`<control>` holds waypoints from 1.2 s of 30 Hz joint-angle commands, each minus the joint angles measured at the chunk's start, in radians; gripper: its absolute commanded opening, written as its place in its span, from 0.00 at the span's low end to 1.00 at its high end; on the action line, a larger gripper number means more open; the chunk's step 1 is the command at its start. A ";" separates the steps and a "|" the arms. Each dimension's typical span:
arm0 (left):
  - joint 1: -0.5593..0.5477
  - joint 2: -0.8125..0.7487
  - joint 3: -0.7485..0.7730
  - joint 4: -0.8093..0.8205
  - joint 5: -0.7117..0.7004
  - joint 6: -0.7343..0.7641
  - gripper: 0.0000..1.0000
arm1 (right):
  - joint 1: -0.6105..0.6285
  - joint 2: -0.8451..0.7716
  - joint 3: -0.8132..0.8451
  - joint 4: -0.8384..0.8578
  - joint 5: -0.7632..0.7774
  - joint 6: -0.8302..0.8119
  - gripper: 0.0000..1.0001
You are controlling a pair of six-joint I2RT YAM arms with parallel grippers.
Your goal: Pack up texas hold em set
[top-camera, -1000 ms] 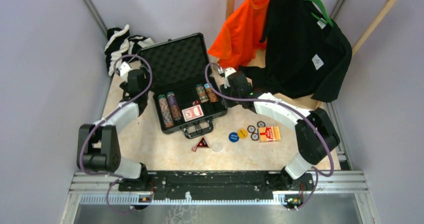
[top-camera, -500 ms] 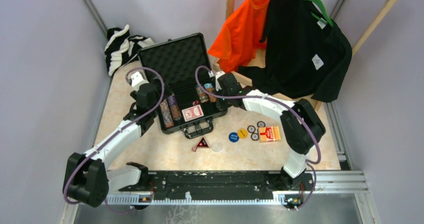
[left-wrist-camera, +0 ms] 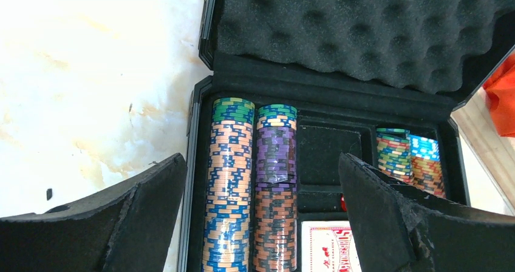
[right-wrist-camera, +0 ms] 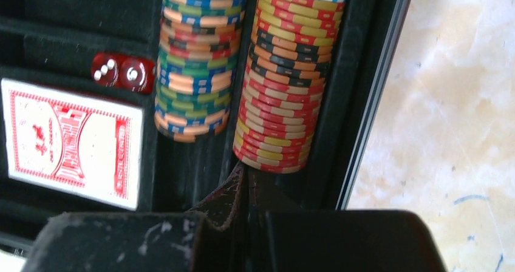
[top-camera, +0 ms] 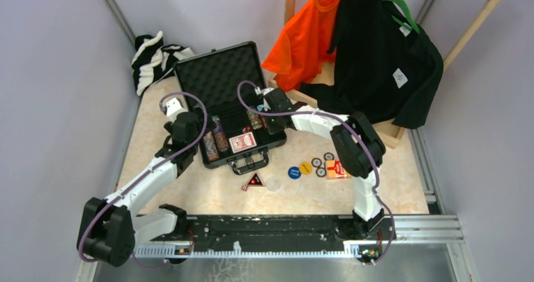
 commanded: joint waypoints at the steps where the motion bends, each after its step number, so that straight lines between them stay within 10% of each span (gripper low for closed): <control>1: -0.005 0.014 -0.008 0.009 0.010 0.012 1.00 | -0.023 0.065 0.116 0.007 0.007 -0.005 0.00; 14: -0.006 0.016 -0.010 0.017 0.003 0.024 1.00 | -0.052 0.132 0.287 -0.082 -0.013 -0.064 0.00; 36: -0.005 0.000 -0.019 0.027 0.037 0.019 1.00 | 0.052 -0.043 0.058 0.004 -0.112 0.036 0.00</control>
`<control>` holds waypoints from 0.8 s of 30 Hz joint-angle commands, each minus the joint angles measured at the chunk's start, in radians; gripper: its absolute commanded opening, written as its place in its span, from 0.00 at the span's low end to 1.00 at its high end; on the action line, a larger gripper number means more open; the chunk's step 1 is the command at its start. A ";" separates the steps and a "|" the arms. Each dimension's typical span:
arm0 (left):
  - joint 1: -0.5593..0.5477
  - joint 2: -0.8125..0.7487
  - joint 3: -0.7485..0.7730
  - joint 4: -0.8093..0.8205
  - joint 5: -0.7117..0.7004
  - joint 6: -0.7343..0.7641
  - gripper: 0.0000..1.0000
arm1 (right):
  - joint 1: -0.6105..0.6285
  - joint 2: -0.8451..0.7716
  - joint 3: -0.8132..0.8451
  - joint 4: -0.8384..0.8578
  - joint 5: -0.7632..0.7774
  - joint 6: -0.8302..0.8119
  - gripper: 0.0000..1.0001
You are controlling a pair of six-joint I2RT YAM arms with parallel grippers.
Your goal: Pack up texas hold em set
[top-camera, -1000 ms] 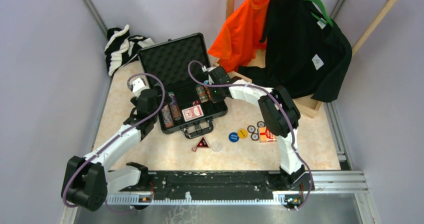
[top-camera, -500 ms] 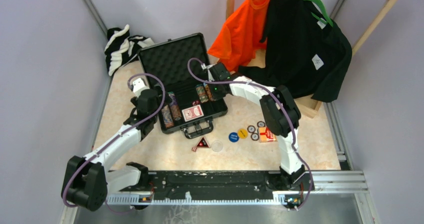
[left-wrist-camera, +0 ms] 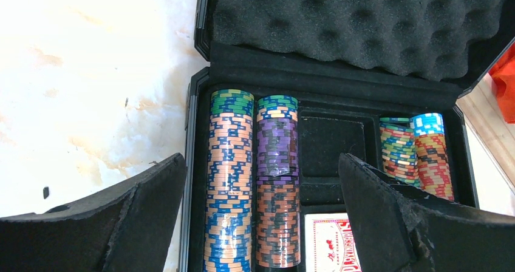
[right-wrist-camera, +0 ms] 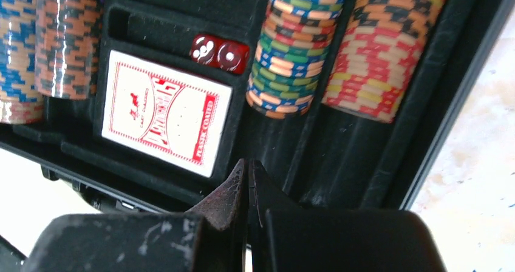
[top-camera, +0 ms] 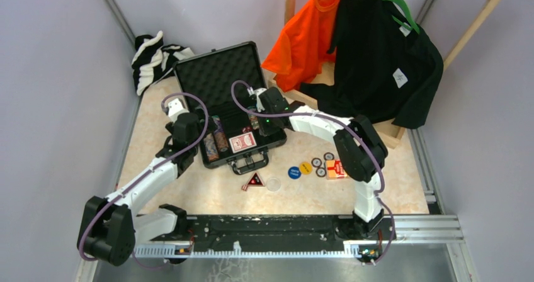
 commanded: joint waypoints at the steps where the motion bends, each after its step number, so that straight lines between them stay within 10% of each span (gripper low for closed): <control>1: -0.006 -0.015 -0.008 0.024 0.011 0.005 1.00 | 0.013 -0.016 0.002 0.056 -0.026 0.024 0.00; 24: -0.006 -0.011 -0.008 0.030 0.017 0.020 1.00 | -0.055 0.238 0.398 -0.117 0.027 -0.084 0.00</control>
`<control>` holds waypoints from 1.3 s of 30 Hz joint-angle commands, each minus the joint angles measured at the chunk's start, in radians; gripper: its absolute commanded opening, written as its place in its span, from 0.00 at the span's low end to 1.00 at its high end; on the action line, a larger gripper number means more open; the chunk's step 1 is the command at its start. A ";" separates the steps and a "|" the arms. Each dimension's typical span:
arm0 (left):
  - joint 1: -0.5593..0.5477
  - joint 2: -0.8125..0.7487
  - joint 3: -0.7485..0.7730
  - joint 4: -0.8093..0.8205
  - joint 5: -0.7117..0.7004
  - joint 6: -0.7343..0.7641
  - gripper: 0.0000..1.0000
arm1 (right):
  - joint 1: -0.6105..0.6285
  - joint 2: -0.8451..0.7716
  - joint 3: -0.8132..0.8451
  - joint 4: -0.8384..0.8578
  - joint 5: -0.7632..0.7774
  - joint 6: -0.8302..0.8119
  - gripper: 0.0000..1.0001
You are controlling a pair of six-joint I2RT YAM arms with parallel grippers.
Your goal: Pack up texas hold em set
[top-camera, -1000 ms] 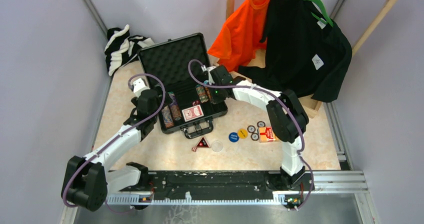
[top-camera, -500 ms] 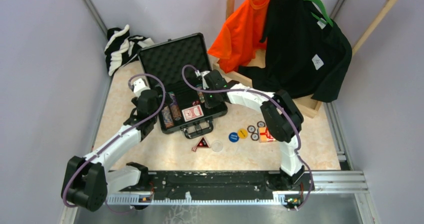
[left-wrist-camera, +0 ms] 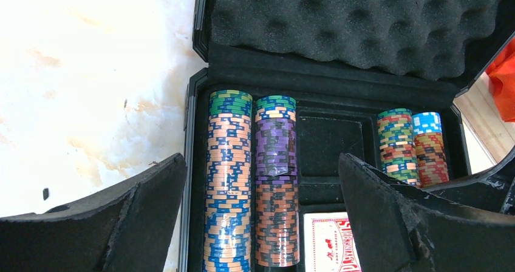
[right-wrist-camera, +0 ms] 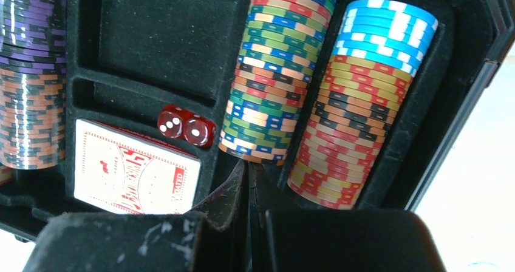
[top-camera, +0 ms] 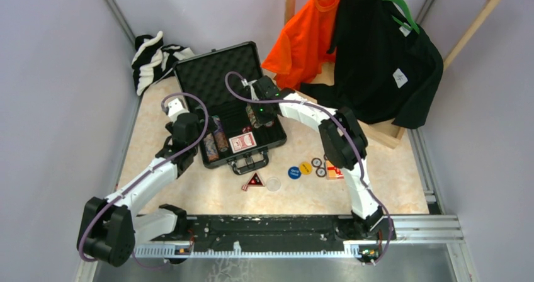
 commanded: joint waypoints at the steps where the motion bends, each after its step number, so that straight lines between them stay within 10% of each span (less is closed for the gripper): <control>1: -0.005 -0.002 -0.007 0.031 0.016 0.015 1.00 | -0.028 0.002 0.078 0.029 0.024 -0.041 0.00; 16: -0.100 0.009 0.014 0.046 0.086 0.081 1.00 | 0.032 -0.681 -0.628 0.312 0.185 -0.036 0.01; 22: -0.214 -0.014 0.014 0.061 0.099 0.120 1.00 | 0.028 -0.939 -0.893 0.273 0.344 0.067 0.67; 24: -0.284 0.001 0.025 0.086 0.063 0.154 1.00 | 0.019 -0.979 -0.944 0.220 0.345 0.132 0.73; 30: -0.438 0.092 0.099 0.071 0.016 0.220 1.00 | 0.015 -1.078 -1.071 0.170 0.338 0.280 0.18; 39: -0.443 0.056 0.083 0.073 0.093 0.202 1.00 | -0.009 -1.044 -1.147 0.117 0.400 0.466 0.00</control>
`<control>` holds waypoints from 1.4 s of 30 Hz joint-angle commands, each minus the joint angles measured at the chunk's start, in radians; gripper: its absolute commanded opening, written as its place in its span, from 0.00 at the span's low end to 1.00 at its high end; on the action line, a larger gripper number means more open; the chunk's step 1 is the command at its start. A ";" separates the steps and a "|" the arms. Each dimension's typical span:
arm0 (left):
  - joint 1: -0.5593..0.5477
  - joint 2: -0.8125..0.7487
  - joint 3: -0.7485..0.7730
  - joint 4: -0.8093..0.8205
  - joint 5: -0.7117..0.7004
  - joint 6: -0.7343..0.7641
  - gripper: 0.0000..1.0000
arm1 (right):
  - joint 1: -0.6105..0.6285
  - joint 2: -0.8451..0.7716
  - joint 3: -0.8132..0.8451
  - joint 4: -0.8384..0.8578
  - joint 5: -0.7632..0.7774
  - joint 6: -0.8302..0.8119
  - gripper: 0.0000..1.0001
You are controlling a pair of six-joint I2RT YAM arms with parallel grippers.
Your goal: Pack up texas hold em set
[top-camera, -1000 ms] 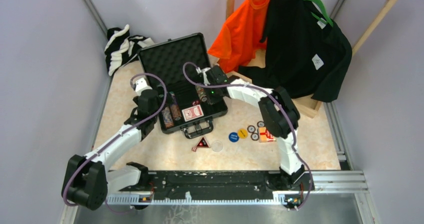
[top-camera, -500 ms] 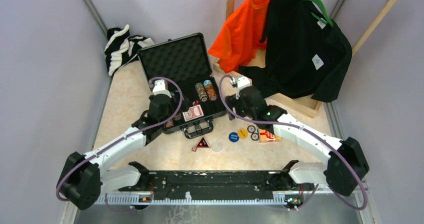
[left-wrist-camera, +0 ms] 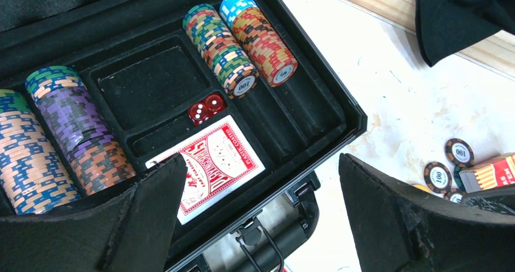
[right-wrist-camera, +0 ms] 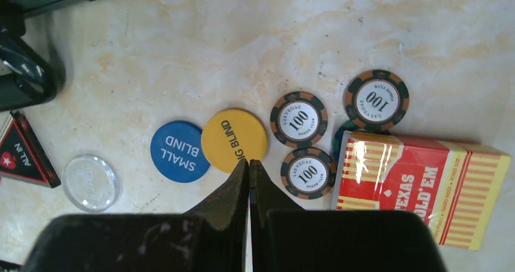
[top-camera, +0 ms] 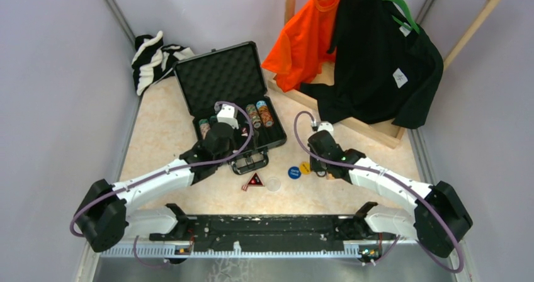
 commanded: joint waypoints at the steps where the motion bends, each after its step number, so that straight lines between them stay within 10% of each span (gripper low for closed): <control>1: -0.005 -0.030 0.012 0.004 0.020 0.014 1.00 | -0.025 0.004 -0.012 -0.021 0.080 0.131 0.00; 16: -0.004 -0.022 -0.042 0.056 -0.009 -0.011 1.00 | -0.114 -0.127 -0.016 -0.118 0.157 0.233 0.03; 21: -0.004 -0.008 -0.041 0.045 -0.027 -0.042 1.00 | -0.114 -0.304 0.017 -0.266 0.269 0.429 0.79; 24: -0.003 -0.012 -0.036 0.026 -0.034 -0.053 1.00 | -0.114 -0.297 0.076 -0.404 0.363 0.495 0.97; 32: -0.003 -0.047 -0.056 0.034 -0.007 -0.050 1.00 | -0.115 -0.052 0.093 -0.338 0.318 0.157 0.99; 42: -0.004 -0.048 -0.064 0.046 0.001 -0.044 1.00 | -0.216 0.015 0.024 -0.234 0.205 0.114 0.99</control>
